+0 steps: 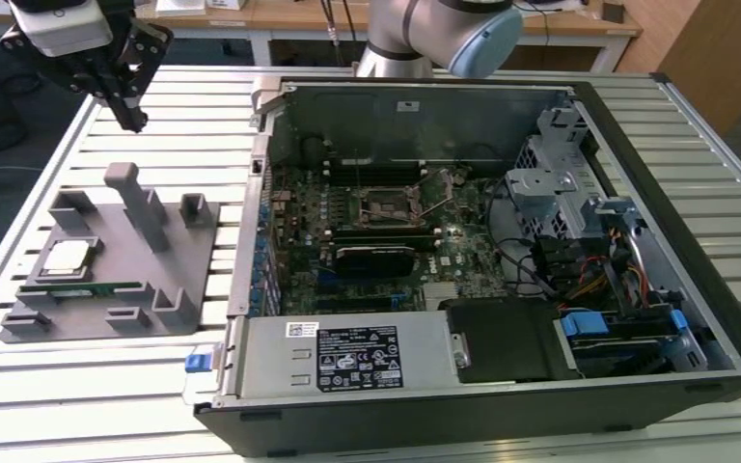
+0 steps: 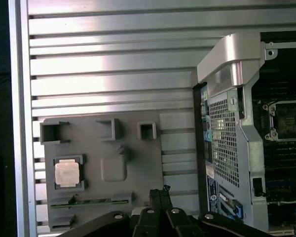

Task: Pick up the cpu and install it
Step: 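Reach for the cpu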

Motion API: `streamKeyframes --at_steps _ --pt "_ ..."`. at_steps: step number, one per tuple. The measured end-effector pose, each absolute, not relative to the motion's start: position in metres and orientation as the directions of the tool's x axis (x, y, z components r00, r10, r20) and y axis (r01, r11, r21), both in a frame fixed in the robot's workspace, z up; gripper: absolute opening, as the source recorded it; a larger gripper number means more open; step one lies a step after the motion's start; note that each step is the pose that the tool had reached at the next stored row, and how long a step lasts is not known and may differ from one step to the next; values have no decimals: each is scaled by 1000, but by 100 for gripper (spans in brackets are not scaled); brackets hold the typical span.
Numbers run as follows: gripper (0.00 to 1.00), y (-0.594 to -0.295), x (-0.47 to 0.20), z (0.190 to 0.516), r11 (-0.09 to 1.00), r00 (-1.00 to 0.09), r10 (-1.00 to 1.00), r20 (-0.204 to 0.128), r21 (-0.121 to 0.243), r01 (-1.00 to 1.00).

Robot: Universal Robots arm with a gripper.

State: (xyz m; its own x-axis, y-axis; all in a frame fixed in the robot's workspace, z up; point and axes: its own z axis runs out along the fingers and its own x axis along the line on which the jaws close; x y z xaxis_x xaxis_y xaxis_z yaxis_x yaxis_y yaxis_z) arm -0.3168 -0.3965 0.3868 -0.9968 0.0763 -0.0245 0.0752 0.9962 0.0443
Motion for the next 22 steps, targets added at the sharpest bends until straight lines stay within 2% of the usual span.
streamKeyframes --at_steps 22 --pt "11 -396 -360 384 996 -997 76 -24 44 75"
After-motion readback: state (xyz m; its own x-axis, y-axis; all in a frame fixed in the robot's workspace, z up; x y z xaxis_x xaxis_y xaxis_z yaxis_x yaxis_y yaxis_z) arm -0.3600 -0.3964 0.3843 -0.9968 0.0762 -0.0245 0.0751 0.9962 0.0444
